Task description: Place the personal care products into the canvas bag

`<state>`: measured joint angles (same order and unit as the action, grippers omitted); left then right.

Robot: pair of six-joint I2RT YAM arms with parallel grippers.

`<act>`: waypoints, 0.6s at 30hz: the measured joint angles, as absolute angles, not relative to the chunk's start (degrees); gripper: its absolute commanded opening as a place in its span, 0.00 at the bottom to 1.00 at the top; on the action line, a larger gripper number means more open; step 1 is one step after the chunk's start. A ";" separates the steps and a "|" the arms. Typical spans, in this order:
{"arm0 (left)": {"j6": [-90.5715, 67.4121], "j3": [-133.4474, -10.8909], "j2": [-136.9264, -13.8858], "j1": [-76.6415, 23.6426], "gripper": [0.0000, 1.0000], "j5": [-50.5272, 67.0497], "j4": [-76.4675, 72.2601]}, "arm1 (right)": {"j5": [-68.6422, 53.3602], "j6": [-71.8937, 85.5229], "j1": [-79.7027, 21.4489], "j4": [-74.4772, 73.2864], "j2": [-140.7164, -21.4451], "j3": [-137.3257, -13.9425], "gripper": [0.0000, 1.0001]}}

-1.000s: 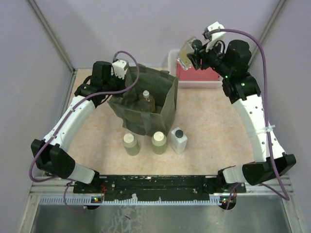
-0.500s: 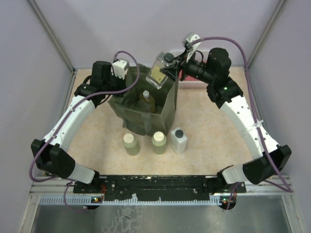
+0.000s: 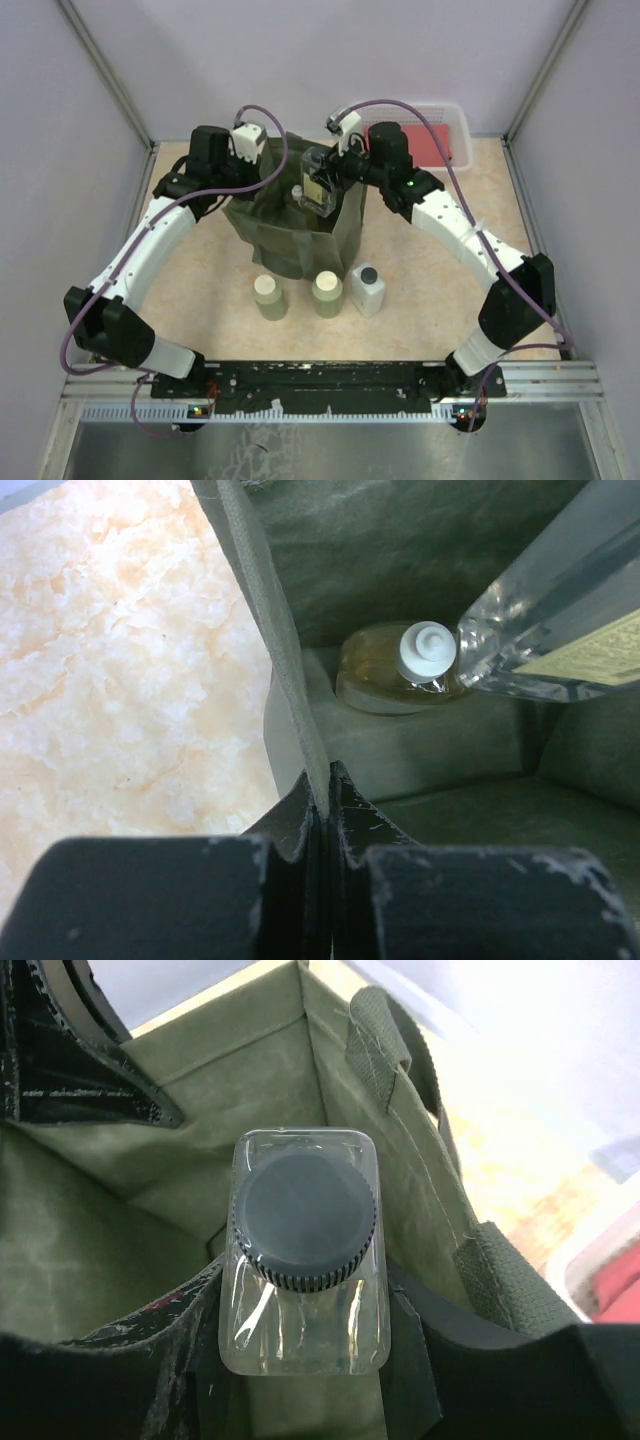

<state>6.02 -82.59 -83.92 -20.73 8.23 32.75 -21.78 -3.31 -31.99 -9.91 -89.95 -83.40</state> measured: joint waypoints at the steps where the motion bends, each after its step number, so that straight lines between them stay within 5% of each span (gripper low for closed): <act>1: 6.02 -82.59 -83.92 -20.73 0.00 8.29 32.75 | -21.02 -3.81 -32.40 -9.08 -90.19 -83.18 0.00; 18: 6.22 -82.59 -84.01 -20.73 0.00 8.27 32.62 | -6.04 -10.28 -36.71 -9.28 -96.14 -82.13 0.00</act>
